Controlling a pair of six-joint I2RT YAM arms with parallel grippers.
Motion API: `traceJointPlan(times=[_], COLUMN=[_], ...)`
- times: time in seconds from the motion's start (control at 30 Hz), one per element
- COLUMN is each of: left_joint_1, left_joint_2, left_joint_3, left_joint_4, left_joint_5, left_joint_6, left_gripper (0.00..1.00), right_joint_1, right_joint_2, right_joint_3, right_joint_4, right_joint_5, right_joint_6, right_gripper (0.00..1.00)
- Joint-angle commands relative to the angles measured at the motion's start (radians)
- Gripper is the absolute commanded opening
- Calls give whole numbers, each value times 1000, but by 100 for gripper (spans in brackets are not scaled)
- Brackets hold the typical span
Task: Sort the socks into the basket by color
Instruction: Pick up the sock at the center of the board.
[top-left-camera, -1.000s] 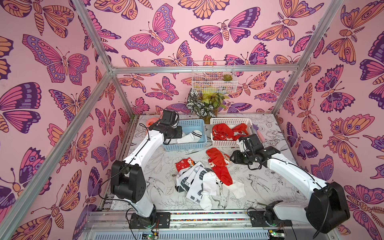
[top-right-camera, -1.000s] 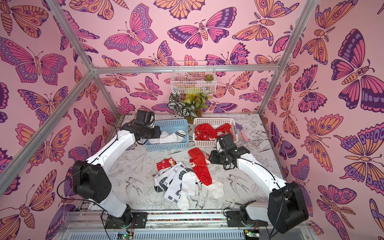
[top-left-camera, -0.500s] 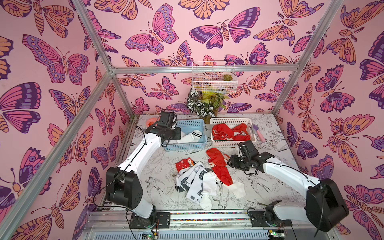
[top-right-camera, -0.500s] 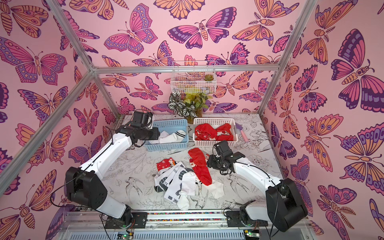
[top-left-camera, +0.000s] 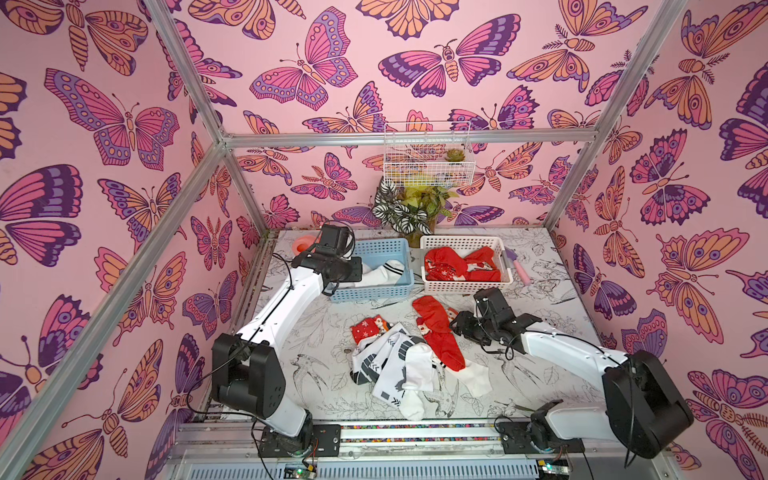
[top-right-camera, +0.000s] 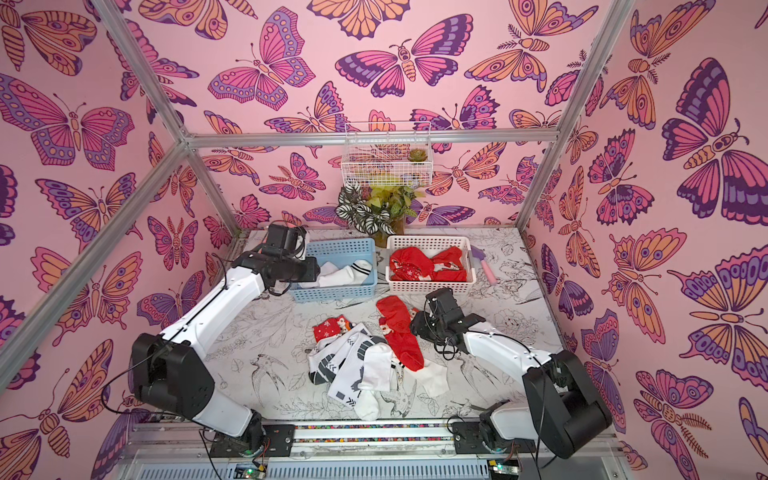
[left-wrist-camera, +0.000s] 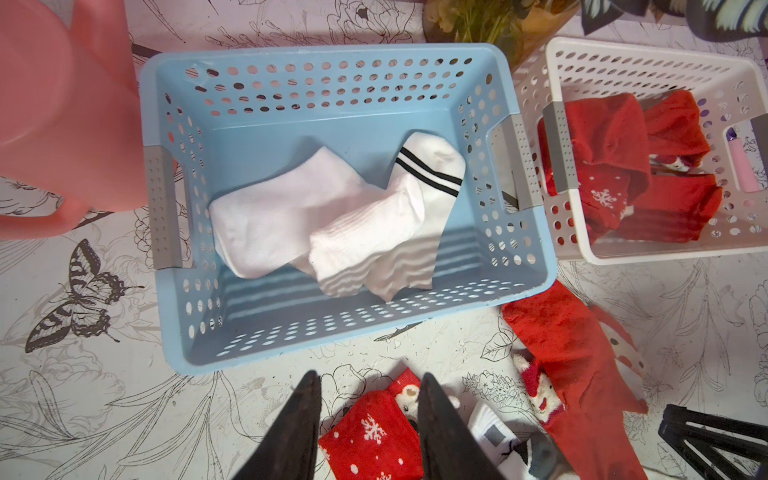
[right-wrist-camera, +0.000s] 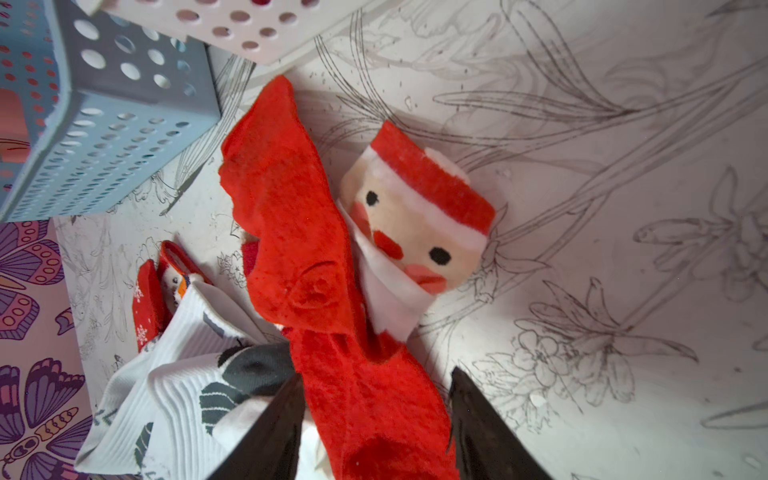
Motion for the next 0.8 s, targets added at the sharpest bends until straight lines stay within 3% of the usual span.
traceJointPlan(times=[0.0, 0.47, 0.77], left_joint_1=[2, 3, 3], left_joint_2=[-20, -26, -25], left_joint_3=[-13, -13, -17], left_joint_4=[-11, -12, -12], left_joint_5=[9, 6, 14], left_joint_6=[4, 11, 11], left_gripper=[41, 41, 41], right_joint_1=[7, 7, 7], right_joint_2=[38, 133, 200], right_joint_3=[17, 73, 86], right_joint_4=[37, 57, 119], right_joint_5=[-22, -44, -53], right_joint_6=[13, 8, -2], right_gripper=[58, 56, 42])
